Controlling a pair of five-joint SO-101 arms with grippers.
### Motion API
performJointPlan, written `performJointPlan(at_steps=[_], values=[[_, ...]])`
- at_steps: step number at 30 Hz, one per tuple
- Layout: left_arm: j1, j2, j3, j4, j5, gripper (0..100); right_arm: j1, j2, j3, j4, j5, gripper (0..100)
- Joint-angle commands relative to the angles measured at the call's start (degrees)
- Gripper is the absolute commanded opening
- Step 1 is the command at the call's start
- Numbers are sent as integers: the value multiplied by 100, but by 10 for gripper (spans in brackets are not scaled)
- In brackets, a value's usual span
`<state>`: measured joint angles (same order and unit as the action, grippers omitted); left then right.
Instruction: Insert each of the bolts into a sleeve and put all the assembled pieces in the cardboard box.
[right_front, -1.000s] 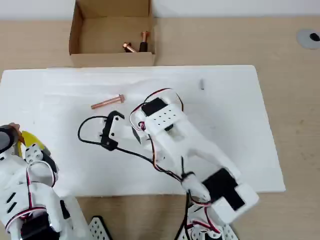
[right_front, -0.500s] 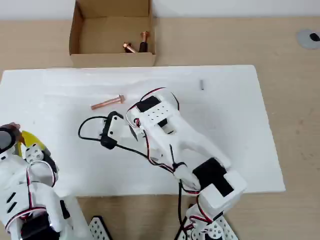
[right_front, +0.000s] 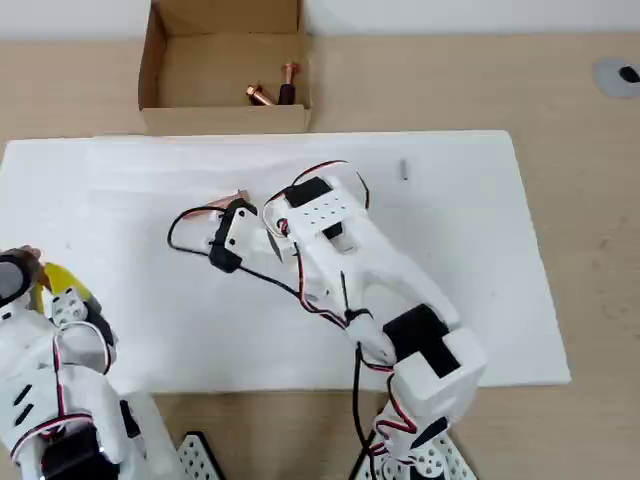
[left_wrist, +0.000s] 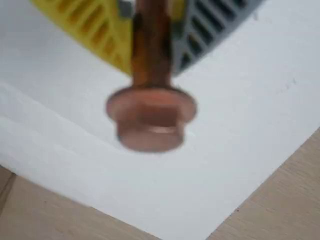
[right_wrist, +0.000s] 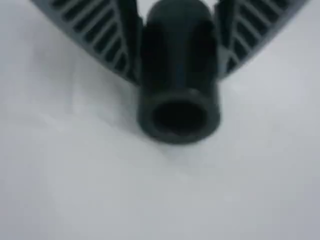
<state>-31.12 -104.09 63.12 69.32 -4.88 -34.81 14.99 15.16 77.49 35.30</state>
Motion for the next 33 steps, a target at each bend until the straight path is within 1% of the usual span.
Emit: performJointPlan(at_steps=[1,6,10,13,15,17,21,23,26,30,32,33], values=[[-53,-48,-79,9,-44,7,-48,66,-189,378,0,10],[-70,-40,-211,0,-185,7,48,-690,-646,1231,0,10],[-431,-40,-501,-18,-176,7,57,-1411,-954,1864,0,10],[-536,-40,-703,0,-193,7,57,-1886,-1059,2198,0,10],[-536,-40,-844,9,-220,6,66,-2202,-1059,2374,0,10],[-536,-40,-1064,44,-396,6,101,-2501,-1051,2488,0,10],[-501,-31,-1732,484,-466,6,391,-3292,-1051,2488,-9,10],[-484,-31,-2013,686,-448,6,497,-3881,-1095,2479,-202,10],[-475,-31,-2321,835,-264,6,488,-5103,-1130,2189,-905,10],[-413,-22,-2470,624,738,6,470,-6536,-435,1125,-1609,10],[0,-22,-2224,264,1310,7,470,-6905,470,255,-1732,10],[343,-22,-1996,0,1512,9,479,-7011,1033,-202,-1688,10]])
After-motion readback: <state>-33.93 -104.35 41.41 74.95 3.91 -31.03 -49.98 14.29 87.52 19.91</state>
